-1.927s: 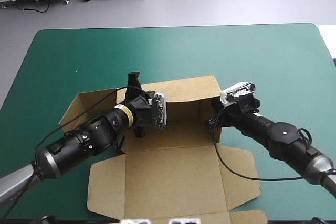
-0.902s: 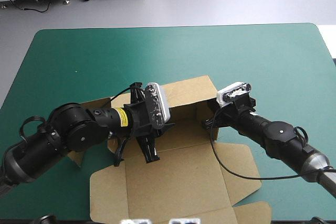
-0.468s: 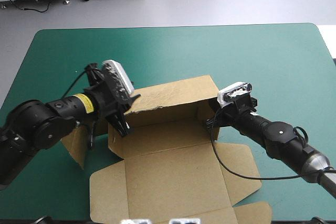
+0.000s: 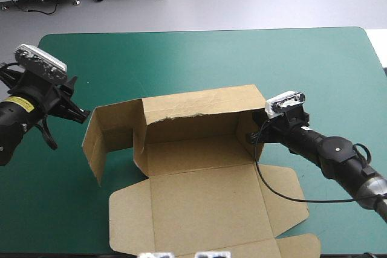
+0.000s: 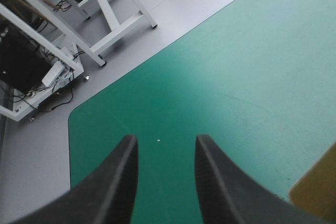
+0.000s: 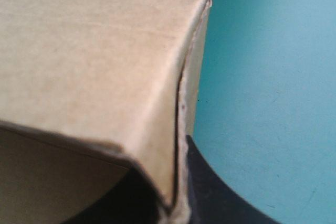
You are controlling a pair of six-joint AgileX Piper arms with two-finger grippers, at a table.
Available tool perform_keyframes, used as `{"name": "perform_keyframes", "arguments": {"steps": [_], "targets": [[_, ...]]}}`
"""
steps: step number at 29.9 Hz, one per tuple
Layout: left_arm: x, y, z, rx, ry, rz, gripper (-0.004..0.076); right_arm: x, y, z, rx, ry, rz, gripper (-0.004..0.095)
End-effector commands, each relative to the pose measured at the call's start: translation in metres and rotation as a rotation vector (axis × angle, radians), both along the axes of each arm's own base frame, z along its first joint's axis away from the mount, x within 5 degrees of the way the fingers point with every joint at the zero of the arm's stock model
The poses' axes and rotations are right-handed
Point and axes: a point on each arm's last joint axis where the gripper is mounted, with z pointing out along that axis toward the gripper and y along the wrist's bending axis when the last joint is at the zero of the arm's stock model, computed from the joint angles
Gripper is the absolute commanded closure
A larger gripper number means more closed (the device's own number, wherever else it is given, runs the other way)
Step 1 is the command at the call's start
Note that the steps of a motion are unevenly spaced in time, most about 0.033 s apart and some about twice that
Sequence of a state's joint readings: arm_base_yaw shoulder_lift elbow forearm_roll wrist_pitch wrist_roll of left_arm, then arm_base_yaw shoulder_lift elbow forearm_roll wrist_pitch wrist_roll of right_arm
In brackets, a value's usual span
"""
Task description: Fold the box
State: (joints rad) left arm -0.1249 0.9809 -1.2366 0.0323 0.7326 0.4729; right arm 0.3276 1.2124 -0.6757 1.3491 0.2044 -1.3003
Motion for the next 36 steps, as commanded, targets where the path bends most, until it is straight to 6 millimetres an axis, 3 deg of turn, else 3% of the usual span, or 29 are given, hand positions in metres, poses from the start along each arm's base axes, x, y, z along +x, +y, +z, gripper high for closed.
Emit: {"name": "perform_keyframes", "arguments": {"steps": [1, 4, 15, 21, 29, 32, 36], "targets": [[-0.004, 0.008, 0.021, -0.061, -0.138, 0.039, 0.0461, 0.0, -0.006, 0.021, 0.004, -0.019, 0.059, 0.0932], [-0.003, 0.012, 0.019, -0.062, -0.136, 0.062, 0.0461, 0.003, -0.007, 0.034, -0.029, -0.007, 0.087, 0.0931], [0.017, 0.019, -0.023, -0.208, -0.034, 0.099, 0.0461, 0.005, -0.009, 0.078, -0.144, 0.034, 0.116, 0.0932], [0.011, 0.036, -0.023, -0.233, -0.057, 0.224, 0.0461, -0.004, -0.009, 0.097, -0.175, 0.136, 0.17, 0.0933], [0.01, 0.049, -0.025, -0.22, -0.071, 0.294, 0.0461, -0.005, -0.02, 0.14, -0.305, 0.2, 0.113, 0.0933], [0.011, 0.049, -0.024, -0.222, -0.083, 0.294, 0.0461, 0.001, -0.02, 0.144, -0.364, 0.305, 0.145, 0.0933], [0.011, 0.049, -0.024, -0.22, -0.085, 0.292, 0.0461, 0.025, -0.013, 0.139, -0.376, 0.355, 0.167, 0.0933]]}}
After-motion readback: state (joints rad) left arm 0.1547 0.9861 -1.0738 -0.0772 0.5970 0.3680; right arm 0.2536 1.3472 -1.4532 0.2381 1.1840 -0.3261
